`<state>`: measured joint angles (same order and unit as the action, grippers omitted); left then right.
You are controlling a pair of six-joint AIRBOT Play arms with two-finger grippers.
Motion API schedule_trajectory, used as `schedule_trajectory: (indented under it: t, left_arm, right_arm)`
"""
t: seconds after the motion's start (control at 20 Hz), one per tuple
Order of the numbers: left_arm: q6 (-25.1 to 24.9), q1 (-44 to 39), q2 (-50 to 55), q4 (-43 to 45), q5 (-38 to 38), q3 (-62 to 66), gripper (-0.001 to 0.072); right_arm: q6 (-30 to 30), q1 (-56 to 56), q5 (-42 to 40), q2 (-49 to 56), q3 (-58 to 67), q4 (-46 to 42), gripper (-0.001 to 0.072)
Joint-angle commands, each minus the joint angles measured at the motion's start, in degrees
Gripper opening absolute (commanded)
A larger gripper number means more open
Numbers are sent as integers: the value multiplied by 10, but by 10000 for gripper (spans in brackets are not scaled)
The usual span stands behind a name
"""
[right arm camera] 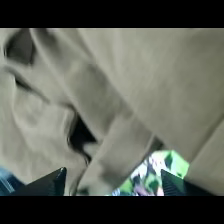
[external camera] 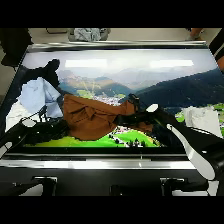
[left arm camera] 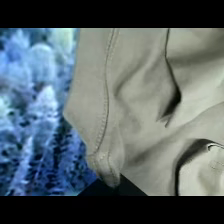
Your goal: Fold the shirts.
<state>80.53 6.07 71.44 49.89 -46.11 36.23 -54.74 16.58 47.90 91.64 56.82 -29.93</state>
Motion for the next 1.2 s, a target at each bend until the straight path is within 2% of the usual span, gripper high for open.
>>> schedule_trajectory:
  t: [0.0, 0.05, 0.2, 0.35, 0.45, 0.5, 0.7, 0.9, 1.0, 1.15]
  left_arm:
    - [-18, -3, -4, -5, 16, 0, 33]
    - [-20, -3, -7, -5, 16, 0, 32]
    - [-41, -3, -22, -5, 16, 2, 32]
    - [-97, -3, -64, -4, 6, 35, 30]
    - [-101, -3, -120, -4, 6, 90, 30]
    - [-101, -3, -151, -4, 5, 130, 30]
    - [-100, -3, -273, -4, 17, 365, 30]
    - [-57, -14, -331, -5, 29, 572, 30]
    - [-55, -36, -339, -5, 29, 615, 29]
    - [-55, -39, -341, -3, 13, 620, 30]
  right_arm:
    - [-43, 5, -28, 14, 0, 12, 577]
    - [-44, 5, -28, 18, 0, 13, 492]
    - [-40, 5, -41, 21, 0, 14, 48]
    - [58, -1, -14, -1, 29, -9, 42]
    - [113, -15, 28, -55, 79, -70, 42]
    - [117, -23, 43, -93, 111, -113, 42]
    - [117, -66, 36, -292, 283, -241, 42]
    - [119, -66, -26, -445, 417, -246, 42]
    - [101, -66, -14, -488, 433, -254, 42]
    - [23, -66, 56, -515, 433, -331, 43]
